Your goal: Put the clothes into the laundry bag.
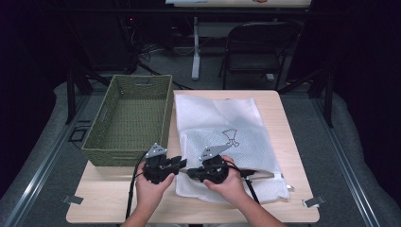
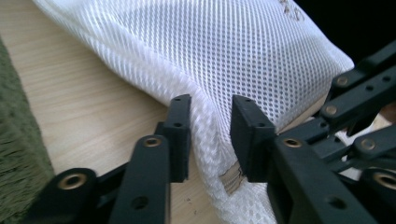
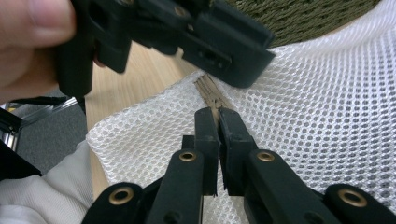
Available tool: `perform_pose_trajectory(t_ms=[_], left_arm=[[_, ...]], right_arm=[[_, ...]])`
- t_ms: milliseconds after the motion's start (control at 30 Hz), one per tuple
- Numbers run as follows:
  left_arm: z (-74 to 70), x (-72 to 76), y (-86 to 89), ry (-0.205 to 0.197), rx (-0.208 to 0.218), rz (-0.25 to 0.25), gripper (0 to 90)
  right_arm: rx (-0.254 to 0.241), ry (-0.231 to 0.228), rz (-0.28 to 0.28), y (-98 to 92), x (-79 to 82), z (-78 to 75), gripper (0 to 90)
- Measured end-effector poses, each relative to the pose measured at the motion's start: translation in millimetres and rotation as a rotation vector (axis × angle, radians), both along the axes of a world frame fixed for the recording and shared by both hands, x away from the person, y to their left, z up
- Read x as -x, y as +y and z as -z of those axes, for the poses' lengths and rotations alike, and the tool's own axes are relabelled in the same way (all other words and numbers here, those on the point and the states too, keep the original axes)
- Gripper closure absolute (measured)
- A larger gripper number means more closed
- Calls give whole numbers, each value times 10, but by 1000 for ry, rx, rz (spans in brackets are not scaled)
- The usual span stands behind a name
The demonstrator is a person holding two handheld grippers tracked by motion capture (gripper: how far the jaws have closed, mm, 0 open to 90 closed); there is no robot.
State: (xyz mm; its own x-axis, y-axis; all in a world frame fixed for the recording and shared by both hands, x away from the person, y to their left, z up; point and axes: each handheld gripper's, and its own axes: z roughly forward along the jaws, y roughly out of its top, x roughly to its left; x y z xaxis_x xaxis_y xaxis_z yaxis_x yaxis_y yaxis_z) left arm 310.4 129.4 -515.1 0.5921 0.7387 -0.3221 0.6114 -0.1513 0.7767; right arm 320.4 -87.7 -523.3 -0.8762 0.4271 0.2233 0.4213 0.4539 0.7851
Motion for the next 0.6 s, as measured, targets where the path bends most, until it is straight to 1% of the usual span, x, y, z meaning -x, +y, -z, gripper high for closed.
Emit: perform_pose_trajectory(t_ms=[67, 133, 200, 300, 467, 500, 567, 600], left_arm=[[-30, 27, 48, -6, -15, -1, 657], [-42, 52, 86, 1, -20, -4, 647], [-38, 91, 130, 7, -35, 1, 631], [-10, 165, 177, 12, -41, -5, 614], [29, 234, 237, 25, -36, 8, 590], [45, 240, 240, 23, -31, 15, 589], [59, 238, 235, 30, -37, 24, 586], [68, 238, 223, 36, -31, 25, 586]], right_arm=[[11, -4, -5, 24, 14, 12, 870], [19, -15, -11, 38, 21, 19, 869], [21, -18, -10, 46, 24, 26, 869], [19, -20, -7, 49, 24, 25, 869], [22, -24, -5, 58, 26, 24, 869], [24, -23, -4, 61, 28, 23, 870], [26, -33, -8, 66, 30, 24, 869], [26, -34, -7, 68, 32, 24, 869]])
